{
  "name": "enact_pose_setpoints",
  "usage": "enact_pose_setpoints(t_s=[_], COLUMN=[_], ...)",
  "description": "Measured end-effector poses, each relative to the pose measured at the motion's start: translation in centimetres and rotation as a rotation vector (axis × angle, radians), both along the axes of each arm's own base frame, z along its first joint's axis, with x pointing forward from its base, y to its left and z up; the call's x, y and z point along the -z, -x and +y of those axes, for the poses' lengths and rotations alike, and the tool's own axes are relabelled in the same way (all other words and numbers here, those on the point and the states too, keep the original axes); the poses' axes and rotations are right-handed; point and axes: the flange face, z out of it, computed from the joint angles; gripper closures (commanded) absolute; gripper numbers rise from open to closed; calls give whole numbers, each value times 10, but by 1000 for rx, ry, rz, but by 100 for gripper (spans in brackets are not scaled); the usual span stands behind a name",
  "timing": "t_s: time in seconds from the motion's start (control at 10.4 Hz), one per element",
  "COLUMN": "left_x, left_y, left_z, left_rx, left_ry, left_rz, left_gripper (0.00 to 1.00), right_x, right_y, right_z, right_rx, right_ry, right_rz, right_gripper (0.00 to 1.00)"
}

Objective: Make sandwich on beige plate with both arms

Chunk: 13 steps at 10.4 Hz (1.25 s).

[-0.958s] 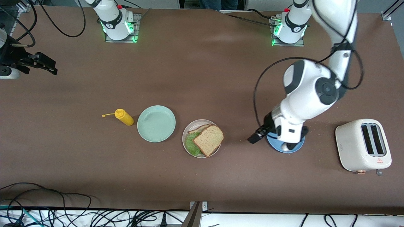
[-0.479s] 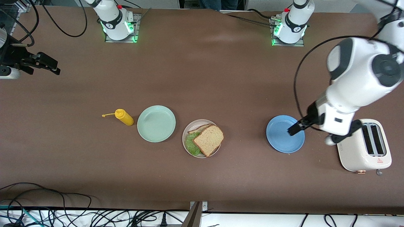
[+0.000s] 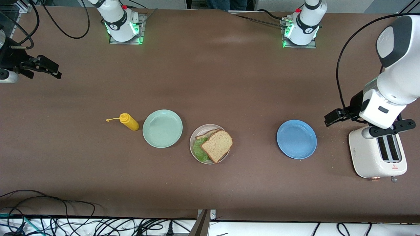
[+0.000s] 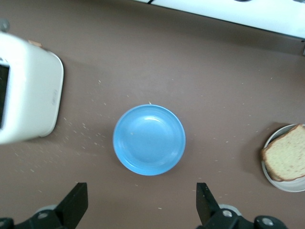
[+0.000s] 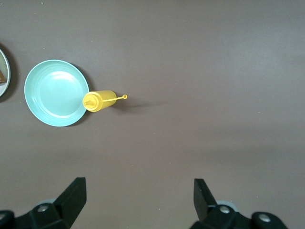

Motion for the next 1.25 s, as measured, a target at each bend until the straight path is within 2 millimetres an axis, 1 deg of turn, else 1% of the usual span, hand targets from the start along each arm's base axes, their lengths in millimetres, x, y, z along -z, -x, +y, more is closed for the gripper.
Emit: enact_pose_setpoints(t_s=[0.19,0.29,0.38,0.77,0.96,1.25], left_x=[2,7,12,28,35,38], left_y=[-2,-2,-3,-5,-5,-2], left_z=[32,42,46,45,51,57], left_rx=[26,26,24,22,50,60], left_ry=[-6,-7,-8,2,5,6], left_rz=[9,21,30,57,65,37], left_gripper=[0,0,0,0,0,0], right_x=[0,0,0,0,0,0], right_y=[0,0,0,0,0,0], right_z=[0,0,0,0,0,0], right_rx=[0,0,0,0,0,0], right_ry=[0,0,0,0,0,0], right_rz=[0,-1,-1,-1,-1,-1], right_gripper=[0,0,0,0,0,0])
